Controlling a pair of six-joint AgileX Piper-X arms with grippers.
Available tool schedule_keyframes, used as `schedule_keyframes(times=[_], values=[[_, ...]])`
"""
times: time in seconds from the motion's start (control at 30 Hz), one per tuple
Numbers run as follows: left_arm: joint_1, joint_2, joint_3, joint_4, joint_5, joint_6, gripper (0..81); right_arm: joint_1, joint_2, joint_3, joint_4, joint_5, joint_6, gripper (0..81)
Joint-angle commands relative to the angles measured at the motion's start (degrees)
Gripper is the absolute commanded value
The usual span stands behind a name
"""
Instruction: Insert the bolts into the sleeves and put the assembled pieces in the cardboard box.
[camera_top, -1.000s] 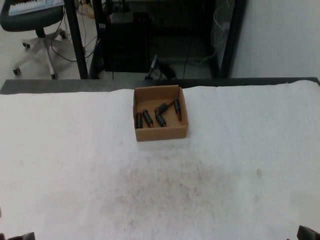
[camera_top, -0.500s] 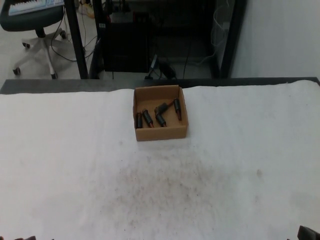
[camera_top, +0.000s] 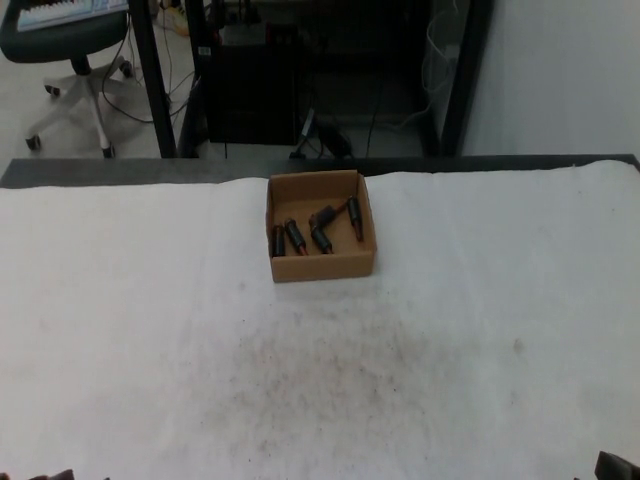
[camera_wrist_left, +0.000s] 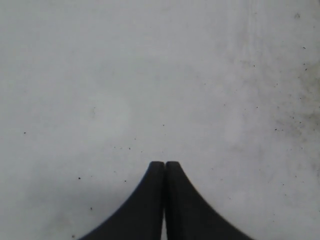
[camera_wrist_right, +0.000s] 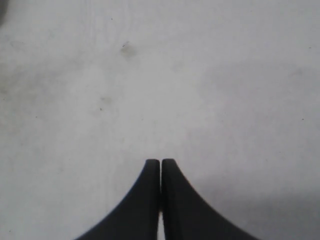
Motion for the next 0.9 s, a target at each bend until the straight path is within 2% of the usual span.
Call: schedule_keyframes(times=[0.0, 0.07, 0.17, 0.87], values=[[-0.01, -0.47, 3.58, -4.67, -0.03, -0.47, 0.3, -0.24, -0.51, -0.54, 0.06, 0.04, 0.07, 0.8], [-0.01, -1.23, 3.58, -6.74, 2.27, -4.47, 0.3, -0.24, -0.51, -0.54, 0.06, 0.04, 0.07, 0.8], [-0.01, -2.44, 3.58, -5.95, 4.19, -4.75, 0.3, -0.24, -0.51, -0.54, 0.06, 0.02, 0.07, 0.8], [-0.01, -3.17, 3.58, -6.23, 4.3, -4.75, 0.3, -0.24, -0.51, -0.54, -1.33, 0.02, 0.07, 0.8]])
